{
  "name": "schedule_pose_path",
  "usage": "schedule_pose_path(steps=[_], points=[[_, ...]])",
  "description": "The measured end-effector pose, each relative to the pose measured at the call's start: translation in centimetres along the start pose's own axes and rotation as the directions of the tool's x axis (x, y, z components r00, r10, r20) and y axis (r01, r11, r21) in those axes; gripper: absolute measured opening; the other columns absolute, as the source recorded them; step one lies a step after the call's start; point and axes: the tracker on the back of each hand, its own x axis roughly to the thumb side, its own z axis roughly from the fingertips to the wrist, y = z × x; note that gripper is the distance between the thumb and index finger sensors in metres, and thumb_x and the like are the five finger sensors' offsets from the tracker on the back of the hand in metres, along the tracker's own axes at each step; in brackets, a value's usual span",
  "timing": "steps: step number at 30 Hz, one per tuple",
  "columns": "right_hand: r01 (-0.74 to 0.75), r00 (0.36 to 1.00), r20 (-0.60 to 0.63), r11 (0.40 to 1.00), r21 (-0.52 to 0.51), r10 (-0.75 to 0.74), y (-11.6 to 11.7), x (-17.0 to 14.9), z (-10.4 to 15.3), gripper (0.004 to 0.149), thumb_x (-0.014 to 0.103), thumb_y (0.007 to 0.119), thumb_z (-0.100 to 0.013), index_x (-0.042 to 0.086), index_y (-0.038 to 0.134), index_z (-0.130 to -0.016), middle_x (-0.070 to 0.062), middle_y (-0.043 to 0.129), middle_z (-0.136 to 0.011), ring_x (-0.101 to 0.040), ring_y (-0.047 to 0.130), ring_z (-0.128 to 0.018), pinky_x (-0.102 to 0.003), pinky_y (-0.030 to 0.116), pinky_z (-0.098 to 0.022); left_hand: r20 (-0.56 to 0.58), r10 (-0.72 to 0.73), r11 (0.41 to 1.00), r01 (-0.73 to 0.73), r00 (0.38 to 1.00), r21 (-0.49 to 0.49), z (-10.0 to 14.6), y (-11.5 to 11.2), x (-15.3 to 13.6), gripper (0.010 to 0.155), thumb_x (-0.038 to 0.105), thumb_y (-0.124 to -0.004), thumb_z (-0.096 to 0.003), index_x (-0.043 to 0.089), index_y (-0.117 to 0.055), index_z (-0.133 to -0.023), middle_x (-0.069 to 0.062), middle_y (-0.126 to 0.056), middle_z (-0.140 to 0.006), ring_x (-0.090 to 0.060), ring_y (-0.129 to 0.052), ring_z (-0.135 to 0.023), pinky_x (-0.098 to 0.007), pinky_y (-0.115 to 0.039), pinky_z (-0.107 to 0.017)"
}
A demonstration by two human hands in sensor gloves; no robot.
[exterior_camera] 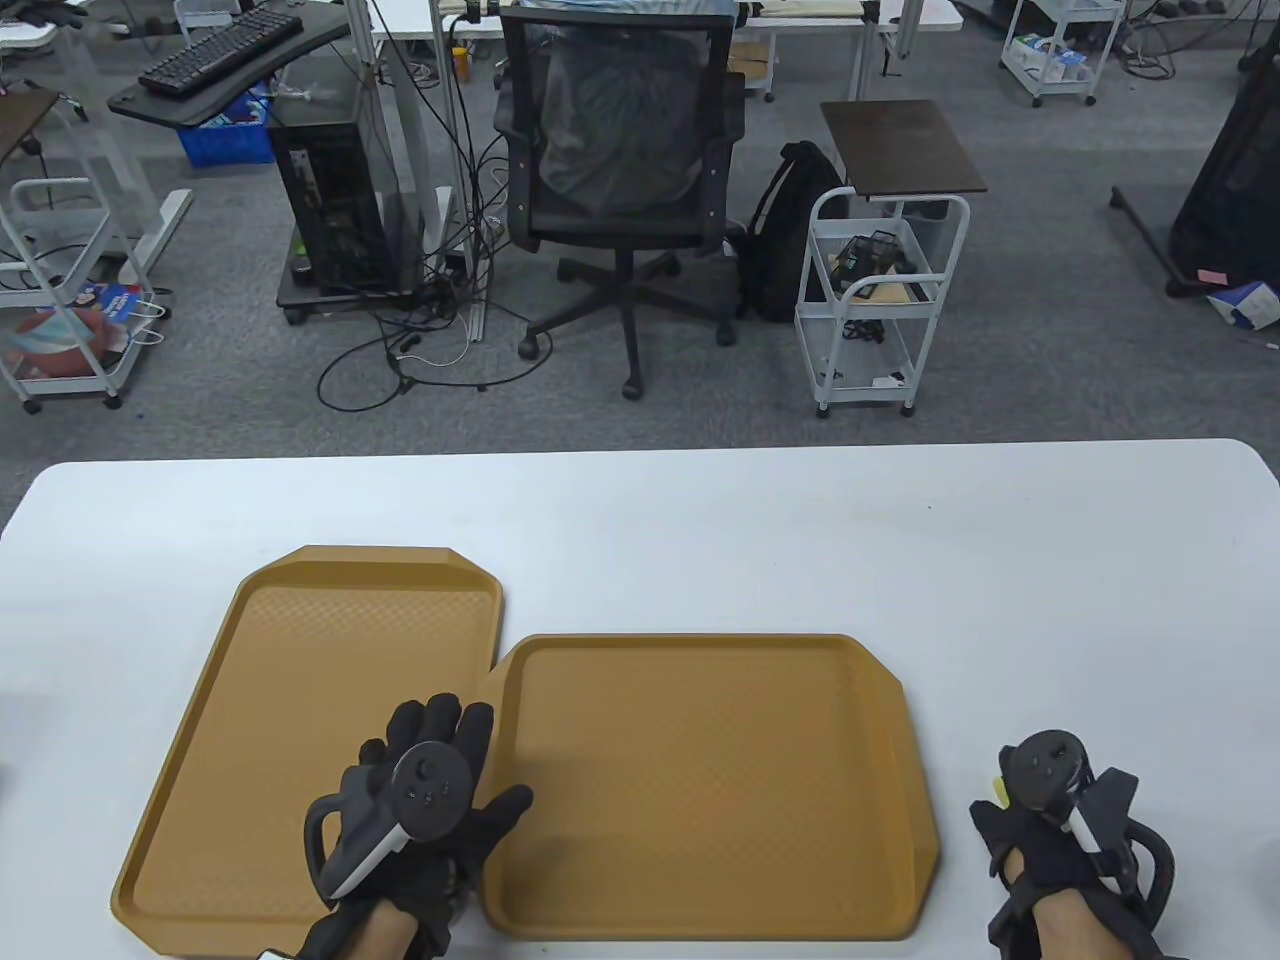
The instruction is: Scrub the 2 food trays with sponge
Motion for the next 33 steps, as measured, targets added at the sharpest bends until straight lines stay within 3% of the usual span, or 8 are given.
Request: schedule_pose_path(steps=[7,12,17,22,24,28,33], points=[[0.002,0.998,-0.066,0.998,-0.062,-0.006,0.4,-0.9,-0.4,0.067,0.036,0.095,-0.044,0.03,0.066,-0.103,-0.004,0.062,-0.111,-0.033,0.077,-0.097,-0.045,0.076,-0.072,-0.021,-0.006,1.0,0.005,1.0,-0.01,-0.2,-0.2,-0.5,0.087,0.074,-0.066,-0.0386,0.035,-0.047,-0.114,-0.004,-0.037,-0.121,-0.044,-0.037,-0.113,-0.068,-0.039,-0.077],[-0.019,0.993,-0.117,0.999,-0.034,0.015,0.4,-1.3,-0.5,0.061,0.04,0.094,-0.044,0.04,0.07,-0.099,0.003,0.061,-0.112,-0.044,0.079,-0.092,-0.06,0.073,-0.07,-0.068,-0.005,0.998,0.001,0.998,-0.059,-0.5,-0.7,-1.1,0.086,0.073,-0.067,-0.039,0.034,-0.048,-0.113,-0.005,-0.039,-0.121,-0.044,-0.042,-0.112,-0.067,-0.042,-0.077],[0.034,0.997,-0.067,0.995,-0.091,-0.04,-0.1,-0.7,-0.1,0.069,0.043,0.096,-0.041,0.031,0.068,-0.102,-0.006,0.064,-0.11,-0.037,0.085,-0.084,-0.052,0.078,-0.066,-0.189,0.03,0.988,-0.057,0.981,-0.142,-1.0,-1.8,-2.0,0.083,0.069,-0.07,-0.041,0.031,-0.052,-0.112,-0.009,-0.06,-0.115,-0.044,-0.066,-0.103,-0.061,-0.057,-0.073],[0.116,0.992,0.058,0.983,-0.145,-0.108,-1.4,2.2,1.1,0.065,0.046,0.097,-0.039,0.026,0.073,-0.096,-0.01,0.065,-0.107,-0.034,0.09,-0.08,-0.048,0.083,-0.062,-0.258,0.085,0.964,-0.145,0.962,-0.222,-1.6,-3.3,-2.3,0.081,0.064,-0.077,-0.0414,0.028,-0.056,-0.111,-0.007,-0.083,-0.097,-0.035,-0.088,-0.081,-0.055,-0.069,-0.065],[0.128,0.988,0.104,0.984,-0.12,-0.116,-1.5,4.1,1.4,0.061,0.047,0.097,-0.039,0.025,0.077,-0.092,-0.01,0.067,-0.106,-0.034,0.091,-0.08,-0.048,0.084,-0.062,-0.286,0.094,0.96,-0.163,0.954,-0.226,-1.8,-3.7,-2.1,0.08,0.061,-0.081,-0.0412,0.026,-0.059,-0.11,-0.007,-0.087,-0.091,-0.033,-0.092,-0.072,-0.053,-0.072,-0.062],[0.105,0.982,0.165,0.99,-0.091,-0.089,-1.5,7.8,1.6,0.06,0.048,0.097,-0.039,0.024,0.079,-0.091,-0.011,0.068,-0.105,-0.035,0.091,-0.08,-0.048,0.084,-0.062,-0.302,0.033,0.974,-0.098,0.953,-0.204,-2.2,-3.9,-2.0,0.078,0.057,-0.087,-0.04,0.025,-0.065,-0.107,-0.003,-0.094,-0.079,-0.028,-0.096,-0.06,-0.051,-0.077,-0.057],[0.058,0.985,0.169,0.992,-0.109,-0.039,-1.3,13.3,-0.7,0.06,0.048,0.096,-0.039,0.024,0.079,-0.091,-0.01,0.069,-0.105,-0.035,0.09,-0.081,-0.047,0.084,-0.061,-0.317,0.09,0.964,-0.163,0.944,-0.211,-2.2,-4.0,-2.4,0.076,0.054,-0.088,-0.0404,0.024,-0.066,-0.107,-0.005,-0.093,-0.074,-0.028,-0.095,-0.056,-0.05,-0.076,-0.055]])
